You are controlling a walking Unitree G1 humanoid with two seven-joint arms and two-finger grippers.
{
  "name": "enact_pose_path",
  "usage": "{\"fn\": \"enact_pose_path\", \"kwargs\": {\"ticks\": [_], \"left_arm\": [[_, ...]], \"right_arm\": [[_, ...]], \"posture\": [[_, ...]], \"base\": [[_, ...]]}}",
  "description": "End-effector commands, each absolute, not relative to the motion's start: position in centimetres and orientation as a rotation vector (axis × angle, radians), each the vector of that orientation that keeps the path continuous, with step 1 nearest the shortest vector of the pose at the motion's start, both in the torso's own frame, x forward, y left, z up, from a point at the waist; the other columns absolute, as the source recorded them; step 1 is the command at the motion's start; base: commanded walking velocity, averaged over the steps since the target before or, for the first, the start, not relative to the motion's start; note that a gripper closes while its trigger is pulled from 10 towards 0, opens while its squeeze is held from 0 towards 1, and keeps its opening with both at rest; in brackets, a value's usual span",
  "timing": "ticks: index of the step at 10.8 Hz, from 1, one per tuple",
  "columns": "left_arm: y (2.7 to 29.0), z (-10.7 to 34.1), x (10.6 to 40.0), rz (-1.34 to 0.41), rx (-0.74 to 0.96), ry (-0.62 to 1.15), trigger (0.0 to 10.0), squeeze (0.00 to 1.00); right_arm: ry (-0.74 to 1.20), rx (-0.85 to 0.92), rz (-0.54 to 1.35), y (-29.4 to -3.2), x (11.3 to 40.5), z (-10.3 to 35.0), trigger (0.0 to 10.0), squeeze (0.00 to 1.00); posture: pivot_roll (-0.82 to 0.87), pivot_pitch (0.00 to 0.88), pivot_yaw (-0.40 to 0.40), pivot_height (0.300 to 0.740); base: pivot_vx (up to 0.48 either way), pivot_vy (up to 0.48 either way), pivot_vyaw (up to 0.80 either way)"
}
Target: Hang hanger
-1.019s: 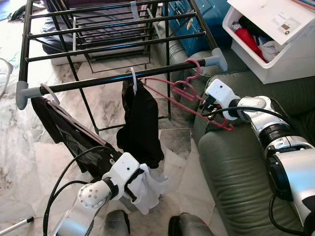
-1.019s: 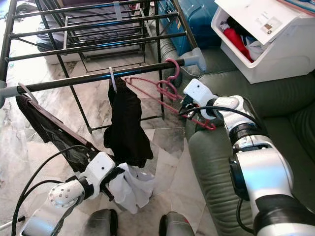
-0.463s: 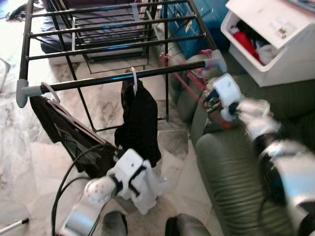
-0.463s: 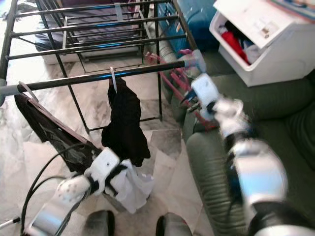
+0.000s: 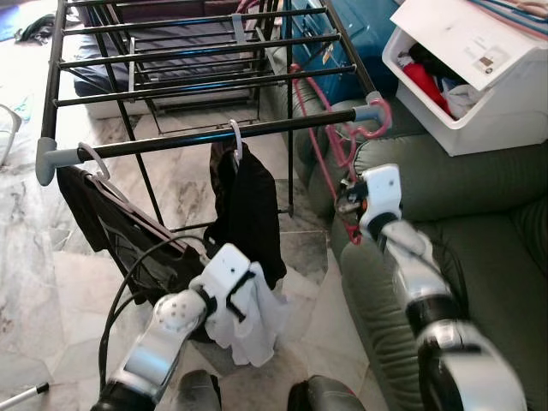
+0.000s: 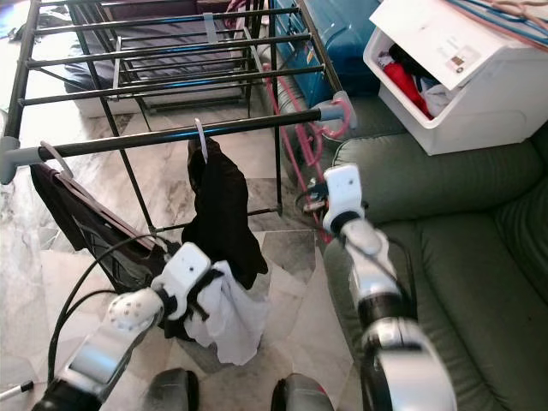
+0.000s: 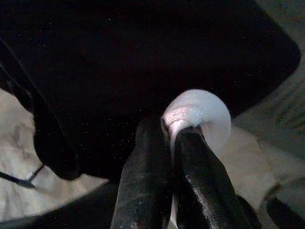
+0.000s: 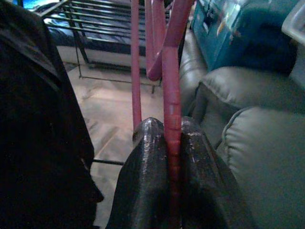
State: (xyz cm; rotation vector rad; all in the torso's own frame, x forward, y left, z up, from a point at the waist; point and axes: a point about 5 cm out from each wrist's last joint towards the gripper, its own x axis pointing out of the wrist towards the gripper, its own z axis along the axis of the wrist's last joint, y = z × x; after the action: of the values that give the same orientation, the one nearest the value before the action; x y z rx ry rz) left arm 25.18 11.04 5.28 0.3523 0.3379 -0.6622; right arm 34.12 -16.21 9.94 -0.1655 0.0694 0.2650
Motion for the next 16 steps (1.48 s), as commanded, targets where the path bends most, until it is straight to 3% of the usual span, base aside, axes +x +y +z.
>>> {"fn": "enact_pose_path", "kwargs": {"ticks": [1, 4, 5, 6, 7, 10, 13, 16], "left_arm": [[11.3, 5.8, 25.6, -0.639, 0.359, 0.298, 10.0, 0.00], [11.5, 5.4, 25.2, -0.630, 0.308, 0.292, 10.0, 0.00], [11.4, 5.5, 25.1, -0.611, 0.280, 0.276, 10.0, 0.00], [11.4, 5.4, 25.0, -0.608, 0.273, 0.271, 10.0, 0.00], [11.4, 5.5, 25.1, -0.601, 0.273, 0.259, 10.0, 0.00], [12.5, 5.8, 25.6, -0.499, 0.213, 0.239, 10.0, 0.00], [12.4, 5.8, 26.2, -0.472, 0.196, 0.228, 10.0, 0.00], [12.1, 5.7, 26.6, -0.475, 0.205, 0.225, 10.0, 0.00]], "right_arm": [[0.020, -0.203, 0.268, -16.1, 34.1, 11.2, 0.0, 0.00], [0.086, -0.357, 0.174, -17.7, 29.2, 7.9, 0.0, 0.00], [0.144, -0.327, 0.089, -18.2, 27.7, 6.7, 0.0, 0.00], [0.176, -0.313, 0.022, -18.5, 26.7, 6.0, 9.3, 0.00], [0.194, -0.335, 0.006, -18.7, 25.8, 5.4, 10.0, 0.00], [0.294, -0.160, -0.113, -20.1, 22.6, 3.6, 10.0, 0.00], [0.292, -0.082, -0.093, -20.0, 23.4, 3.7, 10.0, 0.00], [0.294, -0.113, -0.077, -20.4, 24.8, 3.7, 10.0, 0.00]], "posture": [[-0.03, 0.009, -0.027, 0.740], [-0.03, 0.000, -0.029, 0.740], [-0.02, 0.000, -0.037, 0.740], [-0.02, 0.000, -0.043, 0.740], [-0.02, 0.000, -0.048, 0.740], [-0.05, 0.000, -0.020, 0.740], [-0.06, 0.000, -0.025, 0.740], [-0.06, 0.000, -0.024, 0.740]], "base": [[0.000, 0.000, 0.00], [0.000, 0.000, 0.00], [0.000, 0.000, 0.00], [0.000, 0.000, 0.00], [0.000, 0.000, 0.00], [0.000, 0.000, 0.00], [0.000, 0.000, 0.00], [-0.247, 0.000, 0.00]]}}
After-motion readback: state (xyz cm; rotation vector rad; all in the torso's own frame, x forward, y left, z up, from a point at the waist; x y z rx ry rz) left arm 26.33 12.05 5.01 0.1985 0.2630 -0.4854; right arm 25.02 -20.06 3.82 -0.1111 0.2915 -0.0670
